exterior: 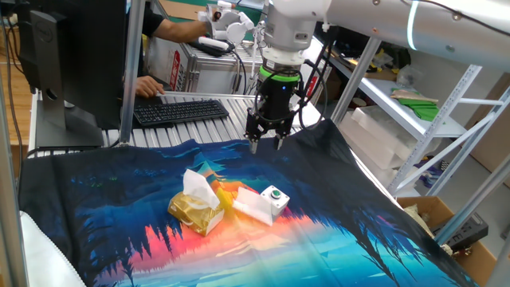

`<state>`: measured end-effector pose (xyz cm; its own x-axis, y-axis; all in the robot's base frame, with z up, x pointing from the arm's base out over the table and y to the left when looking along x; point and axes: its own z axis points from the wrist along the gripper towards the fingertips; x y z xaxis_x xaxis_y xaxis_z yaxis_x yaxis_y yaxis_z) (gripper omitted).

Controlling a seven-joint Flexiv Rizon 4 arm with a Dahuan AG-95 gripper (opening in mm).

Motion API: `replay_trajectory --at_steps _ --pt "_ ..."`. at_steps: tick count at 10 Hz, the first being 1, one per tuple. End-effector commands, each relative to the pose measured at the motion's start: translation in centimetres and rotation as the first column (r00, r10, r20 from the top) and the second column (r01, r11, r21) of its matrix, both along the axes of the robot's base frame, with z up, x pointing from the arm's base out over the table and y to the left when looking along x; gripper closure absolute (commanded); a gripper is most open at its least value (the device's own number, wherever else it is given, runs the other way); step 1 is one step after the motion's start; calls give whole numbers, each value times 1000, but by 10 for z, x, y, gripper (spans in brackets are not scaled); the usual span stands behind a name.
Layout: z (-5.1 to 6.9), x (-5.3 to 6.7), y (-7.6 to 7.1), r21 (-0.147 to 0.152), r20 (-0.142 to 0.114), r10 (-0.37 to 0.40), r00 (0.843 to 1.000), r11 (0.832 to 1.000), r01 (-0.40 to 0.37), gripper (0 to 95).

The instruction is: Pull out a napkin

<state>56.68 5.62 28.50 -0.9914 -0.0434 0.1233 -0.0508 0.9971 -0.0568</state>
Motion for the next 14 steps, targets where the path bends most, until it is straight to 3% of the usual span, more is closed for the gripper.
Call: replay_trajectory --at_steps 1,3,5,6,7,8,9,10,11,13,14 --pt "1 1 1 -3 2 -24 1000 1000 24 0" --pt "1 1 1 -9 8 -62 998 998 62 0" --pt "0 1 1 -33 13 -115 993 993 116 0" --pt "0 1 1 -27 14 -131 991 991 131 190" --pt "0 1 1 -18 47 -189 981 982 190 190" --pt "0 2 1 -9 51 -213 976 977 214 190" --pt "0 2 0 8 16 -203 979 979 203 190" --pt "0 2 0 24 11 -168 986 986 167 380" --pt "0 2 0 64 -1 -143 990 988 143 570" --pt "0 2 0 104 -11 -103 995 989 103 570" --pt "0 2 0 103 -10 -95 995 990 95 760"
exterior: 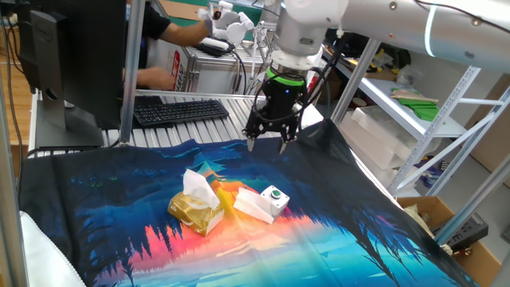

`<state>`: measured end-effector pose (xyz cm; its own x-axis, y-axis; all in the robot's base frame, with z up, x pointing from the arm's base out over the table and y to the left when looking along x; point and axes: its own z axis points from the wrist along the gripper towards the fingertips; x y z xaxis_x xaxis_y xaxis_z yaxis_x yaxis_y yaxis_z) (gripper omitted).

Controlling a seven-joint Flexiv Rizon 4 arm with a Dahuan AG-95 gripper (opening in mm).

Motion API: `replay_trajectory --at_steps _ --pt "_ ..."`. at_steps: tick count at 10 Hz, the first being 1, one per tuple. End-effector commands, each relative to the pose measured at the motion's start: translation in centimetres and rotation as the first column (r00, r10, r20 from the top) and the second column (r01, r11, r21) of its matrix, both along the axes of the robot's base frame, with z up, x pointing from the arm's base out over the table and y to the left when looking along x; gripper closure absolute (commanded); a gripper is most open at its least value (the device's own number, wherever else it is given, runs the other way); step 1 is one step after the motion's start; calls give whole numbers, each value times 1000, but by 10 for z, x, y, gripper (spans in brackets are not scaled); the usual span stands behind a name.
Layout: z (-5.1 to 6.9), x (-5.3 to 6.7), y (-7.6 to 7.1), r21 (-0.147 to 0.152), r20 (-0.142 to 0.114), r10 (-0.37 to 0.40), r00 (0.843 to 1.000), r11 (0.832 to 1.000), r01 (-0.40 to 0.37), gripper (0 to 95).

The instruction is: Pull out a napkin

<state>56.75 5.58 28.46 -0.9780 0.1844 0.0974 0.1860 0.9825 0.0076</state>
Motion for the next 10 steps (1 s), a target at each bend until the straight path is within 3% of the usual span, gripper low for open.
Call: replay_trajectory --at_steps 1,2,5,8,10 --pt "0 1 1 43 -25 142 989 989 -141 760" --pt "0 1 1 40 -31 131 991 991 -130 950" --pt "0 1 1 3 -67 138 988 990 -139 950" --pt "0 2 1 -41 -76 137 988 989 -140 950" --pt "0 2 0 -43 -77 137 988 989 -140 950"
